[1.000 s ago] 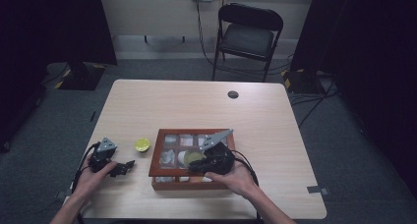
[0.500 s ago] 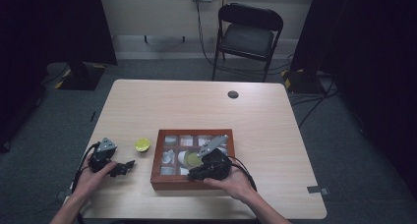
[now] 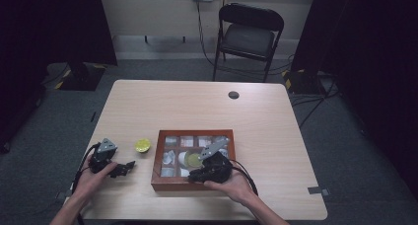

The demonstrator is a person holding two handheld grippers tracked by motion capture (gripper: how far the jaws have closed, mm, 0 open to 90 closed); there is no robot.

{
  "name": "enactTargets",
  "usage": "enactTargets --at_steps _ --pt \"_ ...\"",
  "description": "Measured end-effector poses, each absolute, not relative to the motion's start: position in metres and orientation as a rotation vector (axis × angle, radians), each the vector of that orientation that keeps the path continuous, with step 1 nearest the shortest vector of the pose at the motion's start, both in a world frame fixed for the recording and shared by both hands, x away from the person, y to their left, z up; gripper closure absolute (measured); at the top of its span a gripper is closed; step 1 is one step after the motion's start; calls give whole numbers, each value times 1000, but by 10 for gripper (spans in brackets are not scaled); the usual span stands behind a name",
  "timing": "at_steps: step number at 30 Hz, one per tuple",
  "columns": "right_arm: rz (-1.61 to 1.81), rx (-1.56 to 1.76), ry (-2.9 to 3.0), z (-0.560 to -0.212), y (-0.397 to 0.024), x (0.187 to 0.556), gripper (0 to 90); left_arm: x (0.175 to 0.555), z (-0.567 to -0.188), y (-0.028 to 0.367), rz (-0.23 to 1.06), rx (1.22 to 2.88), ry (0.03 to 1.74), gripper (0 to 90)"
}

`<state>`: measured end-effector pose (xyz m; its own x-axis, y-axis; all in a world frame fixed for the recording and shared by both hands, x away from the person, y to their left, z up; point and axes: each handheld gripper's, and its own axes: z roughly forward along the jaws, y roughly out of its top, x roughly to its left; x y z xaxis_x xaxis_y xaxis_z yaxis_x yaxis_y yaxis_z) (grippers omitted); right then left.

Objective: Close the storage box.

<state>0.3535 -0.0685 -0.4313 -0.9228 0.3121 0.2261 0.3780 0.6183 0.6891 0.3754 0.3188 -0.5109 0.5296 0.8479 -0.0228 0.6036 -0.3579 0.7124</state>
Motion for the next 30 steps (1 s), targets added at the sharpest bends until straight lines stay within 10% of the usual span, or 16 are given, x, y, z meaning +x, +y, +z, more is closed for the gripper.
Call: enactTargets --at_steps 30 --pt "-1496 -1232 -2673 -423 -187 370 436 375 -511 319 463 2091 1173 27"
